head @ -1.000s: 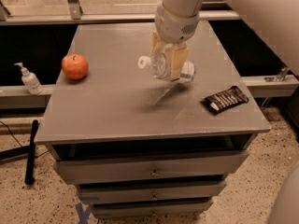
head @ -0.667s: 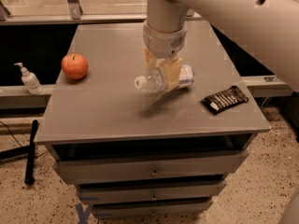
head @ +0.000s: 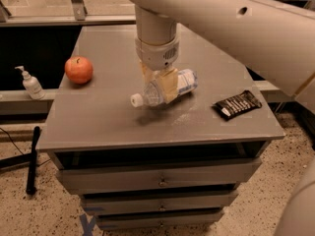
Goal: Knock blue plastic bottle over
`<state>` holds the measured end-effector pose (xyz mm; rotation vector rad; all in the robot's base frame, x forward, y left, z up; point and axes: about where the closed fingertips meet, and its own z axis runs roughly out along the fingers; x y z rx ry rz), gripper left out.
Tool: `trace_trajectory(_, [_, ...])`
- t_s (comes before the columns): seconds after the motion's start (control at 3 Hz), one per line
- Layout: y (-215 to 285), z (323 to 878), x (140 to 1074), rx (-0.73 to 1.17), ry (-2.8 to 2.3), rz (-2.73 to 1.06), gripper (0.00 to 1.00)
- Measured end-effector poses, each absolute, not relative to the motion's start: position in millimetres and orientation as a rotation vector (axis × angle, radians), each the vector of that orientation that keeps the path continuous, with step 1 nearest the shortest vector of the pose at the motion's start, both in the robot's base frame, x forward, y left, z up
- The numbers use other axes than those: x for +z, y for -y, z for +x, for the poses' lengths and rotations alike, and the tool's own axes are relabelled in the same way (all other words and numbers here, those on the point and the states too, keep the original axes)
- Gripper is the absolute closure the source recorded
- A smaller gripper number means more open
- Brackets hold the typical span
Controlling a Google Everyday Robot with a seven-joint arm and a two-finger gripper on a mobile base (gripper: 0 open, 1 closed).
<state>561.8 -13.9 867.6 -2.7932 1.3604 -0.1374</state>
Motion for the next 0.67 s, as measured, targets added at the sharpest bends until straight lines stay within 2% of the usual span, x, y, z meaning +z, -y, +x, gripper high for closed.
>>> trace_trajectory(0.67, [-7,567,870,0.020,-1.388,-2.740,0.13])
